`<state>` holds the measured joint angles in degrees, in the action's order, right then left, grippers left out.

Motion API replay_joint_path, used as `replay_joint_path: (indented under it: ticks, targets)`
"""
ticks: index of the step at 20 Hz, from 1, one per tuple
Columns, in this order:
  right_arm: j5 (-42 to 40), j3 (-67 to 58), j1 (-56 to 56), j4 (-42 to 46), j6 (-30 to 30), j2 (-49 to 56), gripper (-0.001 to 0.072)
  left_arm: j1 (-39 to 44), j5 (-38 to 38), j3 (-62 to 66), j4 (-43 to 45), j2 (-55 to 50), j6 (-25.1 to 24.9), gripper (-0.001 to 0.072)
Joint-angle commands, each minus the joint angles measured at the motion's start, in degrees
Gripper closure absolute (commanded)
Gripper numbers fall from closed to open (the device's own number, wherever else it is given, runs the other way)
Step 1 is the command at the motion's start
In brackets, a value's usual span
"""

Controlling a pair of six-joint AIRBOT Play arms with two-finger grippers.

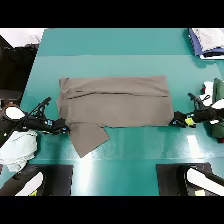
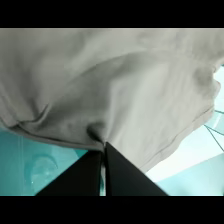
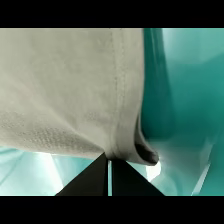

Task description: Fold the shirts.

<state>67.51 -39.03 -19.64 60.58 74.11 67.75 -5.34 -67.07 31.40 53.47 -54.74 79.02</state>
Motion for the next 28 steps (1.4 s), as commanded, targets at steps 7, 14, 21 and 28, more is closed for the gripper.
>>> replay_joint_path:
  ticks: [7, 14, 21, 28]
  targets:
    - [12.2, 0.1, -5.4, 7.8, 0.2, -11.4, 0.0703, 0.0, -7.2, 1.2, 0.9, 1.8, -1.5, 0.0684]
    - [23.4, 0.0, -5.2, 17.0, 7.0, -29.0, 0.0703, 0.0, -26.3, 12.5, 1.2, 14.1, 2.1, 0.0684]
    - [14.0, -8.1, -1.6, 12.5, 7.5, -23.4, 0.0703, 0.0, -8.1, 22.9, 3.4, 5.9, 0.0, 0.0684]
    - [4.0, -18.4, 10.1, 12.7, 9.1, -2.6, 0.0702, 0.0, 1.7, 28.3, 3.1, -11.5, -3.2, 0.0682]
